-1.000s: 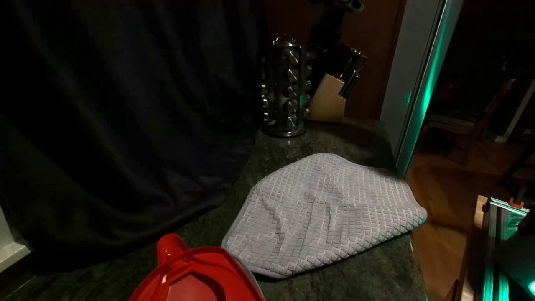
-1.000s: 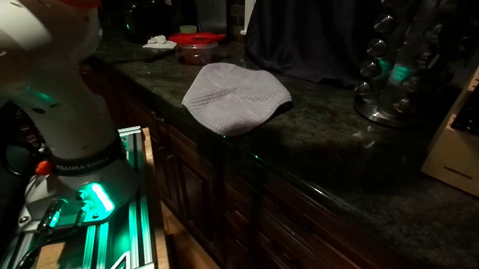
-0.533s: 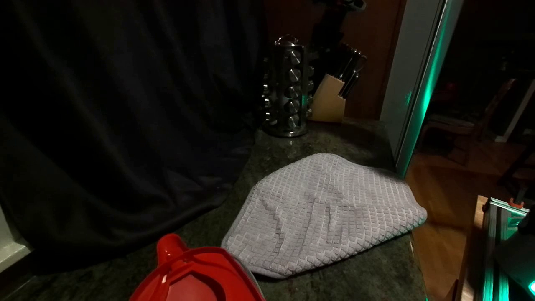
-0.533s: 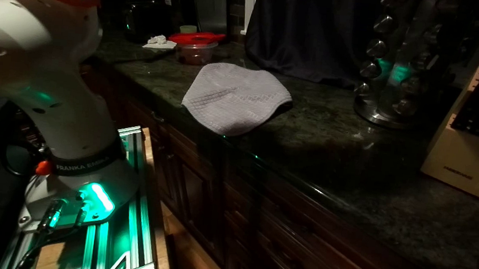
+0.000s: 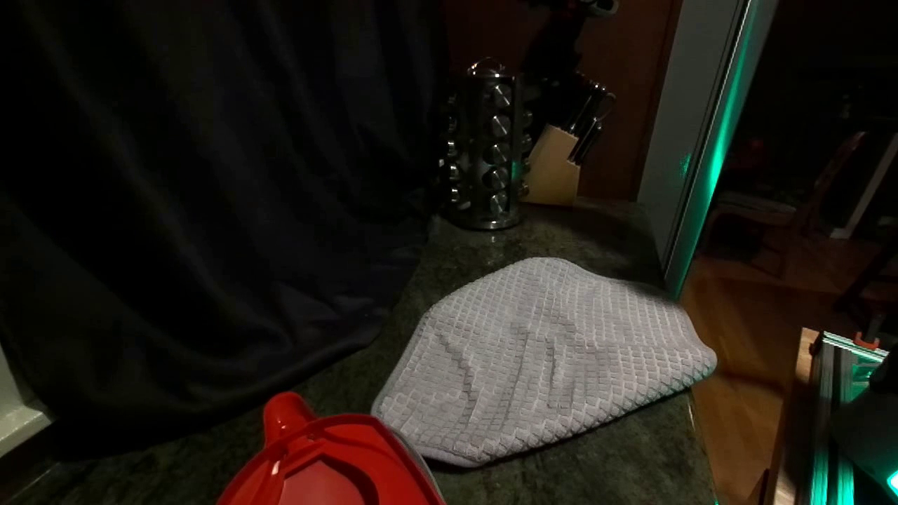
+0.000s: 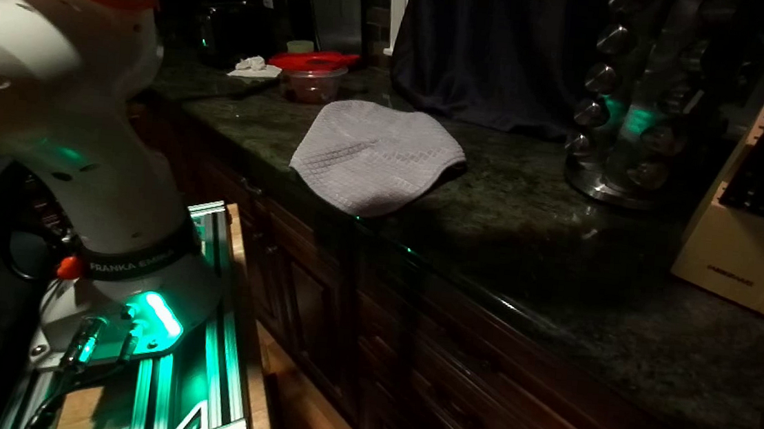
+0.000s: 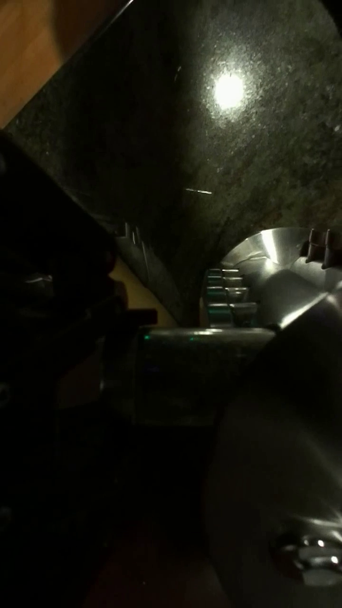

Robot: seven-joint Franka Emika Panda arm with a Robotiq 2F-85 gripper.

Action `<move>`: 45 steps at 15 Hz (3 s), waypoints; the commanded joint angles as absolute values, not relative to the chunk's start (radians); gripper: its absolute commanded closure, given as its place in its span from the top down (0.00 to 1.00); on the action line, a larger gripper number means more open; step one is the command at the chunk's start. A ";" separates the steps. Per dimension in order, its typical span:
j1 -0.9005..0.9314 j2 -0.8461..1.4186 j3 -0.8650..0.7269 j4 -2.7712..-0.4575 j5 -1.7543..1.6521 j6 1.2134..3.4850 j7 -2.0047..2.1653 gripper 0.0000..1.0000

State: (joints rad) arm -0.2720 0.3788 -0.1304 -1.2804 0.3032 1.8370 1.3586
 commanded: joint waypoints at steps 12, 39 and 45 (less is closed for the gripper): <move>-0.241 0.210 -0.155 -1.496 0.265 1.966 1.645 0.25; -0.170 0.097 -0.196 -1.652 0.196 2.056 1.839 0.25; -0.176 0.064 -0.193 -1.686 0.200 2.040 1.922 0.25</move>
State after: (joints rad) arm -0.1805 0.1287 -0.1808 -1.6454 0.2120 2.0249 1.8574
